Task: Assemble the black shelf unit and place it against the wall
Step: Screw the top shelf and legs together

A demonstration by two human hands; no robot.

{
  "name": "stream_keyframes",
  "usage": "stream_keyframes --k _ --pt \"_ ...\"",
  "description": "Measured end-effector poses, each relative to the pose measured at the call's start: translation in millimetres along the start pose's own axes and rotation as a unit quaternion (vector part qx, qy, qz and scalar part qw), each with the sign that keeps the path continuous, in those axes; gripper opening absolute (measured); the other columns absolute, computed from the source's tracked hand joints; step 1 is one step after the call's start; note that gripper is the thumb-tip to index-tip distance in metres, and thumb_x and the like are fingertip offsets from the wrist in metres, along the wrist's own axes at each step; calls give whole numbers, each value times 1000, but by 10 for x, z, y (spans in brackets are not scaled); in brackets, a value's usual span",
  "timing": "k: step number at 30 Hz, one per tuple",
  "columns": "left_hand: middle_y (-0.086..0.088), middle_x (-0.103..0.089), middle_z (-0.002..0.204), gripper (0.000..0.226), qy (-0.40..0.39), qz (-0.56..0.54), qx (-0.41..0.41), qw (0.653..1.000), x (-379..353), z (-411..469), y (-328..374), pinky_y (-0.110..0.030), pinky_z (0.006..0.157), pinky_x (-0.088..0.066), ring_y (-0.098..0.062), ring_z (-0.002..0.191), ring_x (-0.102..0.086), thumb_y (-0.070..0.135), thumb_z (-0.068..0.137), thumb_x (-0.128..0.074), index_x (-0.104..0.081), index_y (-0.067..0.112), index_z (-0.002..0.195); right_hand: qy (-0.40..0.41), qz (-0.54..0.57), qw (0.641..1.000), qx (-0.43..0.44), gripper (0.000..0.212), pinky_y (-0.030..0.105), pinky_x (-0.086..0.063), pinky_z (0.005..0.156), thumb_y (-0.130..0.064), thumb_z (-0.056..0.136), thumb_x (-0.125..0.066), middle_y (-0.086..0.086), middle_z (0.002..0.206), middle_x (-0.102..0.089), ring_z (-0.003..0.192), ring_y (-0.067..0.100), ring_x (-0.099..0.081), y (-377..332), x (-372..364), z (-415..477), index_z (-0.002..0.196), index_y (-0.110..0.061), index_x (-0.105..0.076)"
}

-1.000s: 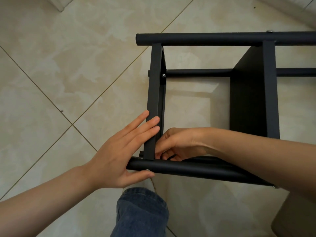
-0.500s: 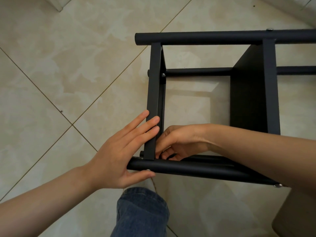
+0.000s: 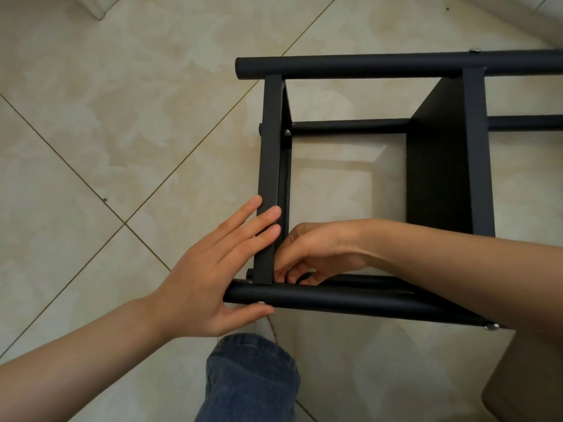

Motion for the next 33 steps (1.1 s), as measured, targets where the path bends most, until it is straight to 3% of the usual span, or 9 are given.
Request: stream_keyframes --k 5,33 --pt "-17 -33 160 82 2 1 -1 1000 -3 0 0 -39 124 -22 -37 153 -20 52 90 -66 -42 -4 145 -7 9 1000 6 12 35 -40 87 -15 94 -61 0 83 -66 77 13 -54 -13 -26 -10 86 -13 -70" --pt "-18 -35 159 82 6 2 -5 1000 13 9 32 -39 124 -23 -36 153 -21 51 88 -66 -41 -3 145 12 -19 1000 12 19 32 -44 85 -19 94 -64 -1 78 -68 73 10 -55 -19 15 -11 77 -16 -72"
Point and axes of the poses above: each hand's wrist, its own z-axis towards the middle knuckle, its own x-axis out of the back of the hand, y = z × x, the point moved 9 cm from there along z, towards the middle knuckle
